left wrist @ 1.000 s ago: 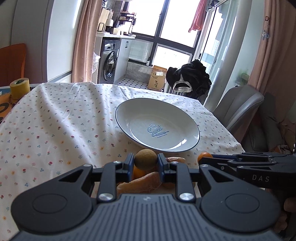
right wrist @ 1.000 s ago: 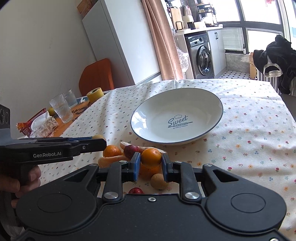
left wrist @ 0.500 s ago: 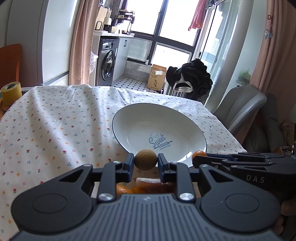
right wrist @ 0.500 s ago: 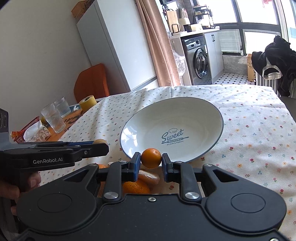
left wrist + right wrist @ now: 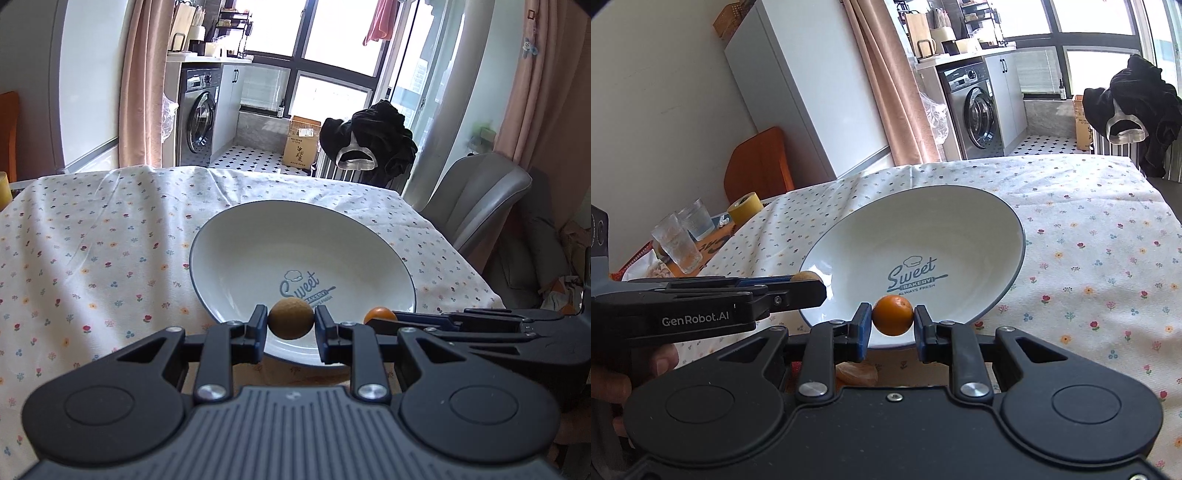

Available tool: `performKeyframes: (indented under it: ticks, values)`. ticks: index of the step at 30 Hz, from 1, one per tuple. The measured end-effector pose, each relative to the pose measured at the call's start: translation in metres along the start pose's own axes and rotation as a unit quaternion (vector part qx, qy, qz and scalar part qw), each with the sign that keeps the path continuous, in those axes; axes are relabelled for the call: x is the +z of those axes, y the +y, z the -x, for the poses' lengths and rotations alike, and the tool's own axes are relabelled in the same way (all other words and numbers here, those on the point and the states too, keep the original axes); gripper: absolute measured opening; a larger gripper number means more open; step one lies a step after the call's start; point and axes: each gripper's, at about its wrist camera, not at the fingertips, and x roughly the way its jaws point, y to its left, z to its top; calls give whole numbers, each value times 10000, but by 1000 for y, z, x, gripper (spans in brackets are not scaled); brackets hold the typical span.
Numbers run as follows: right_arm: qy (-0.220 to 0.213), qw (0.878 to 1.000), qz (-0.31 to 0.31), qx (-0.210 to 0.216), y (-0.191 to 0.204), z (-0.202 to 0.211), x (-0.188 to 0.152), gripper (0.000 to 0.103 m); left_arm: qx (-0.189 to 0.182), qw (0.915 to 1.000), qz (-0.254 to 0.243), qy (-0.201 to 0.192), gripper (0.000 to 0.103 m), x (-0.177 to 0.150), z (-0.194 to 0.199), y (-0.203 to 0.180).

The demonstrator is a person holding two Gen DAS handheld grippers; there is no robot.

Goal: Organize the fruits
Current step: 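Carry both fruits over the white bowl and open both tools to drop them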

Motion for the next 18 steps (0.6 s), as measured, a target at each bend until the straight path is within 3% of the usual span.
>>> performKeyframes:
  ticks: [9,18]
  values:
    - [-16,10000,2,-47,-4,-4,2,23,89,9998,23,157,25,0,-10,0]
    - [-18,9999,100,-129,4,-3,2,23,196,9997,103,33,29,-2,10,3]
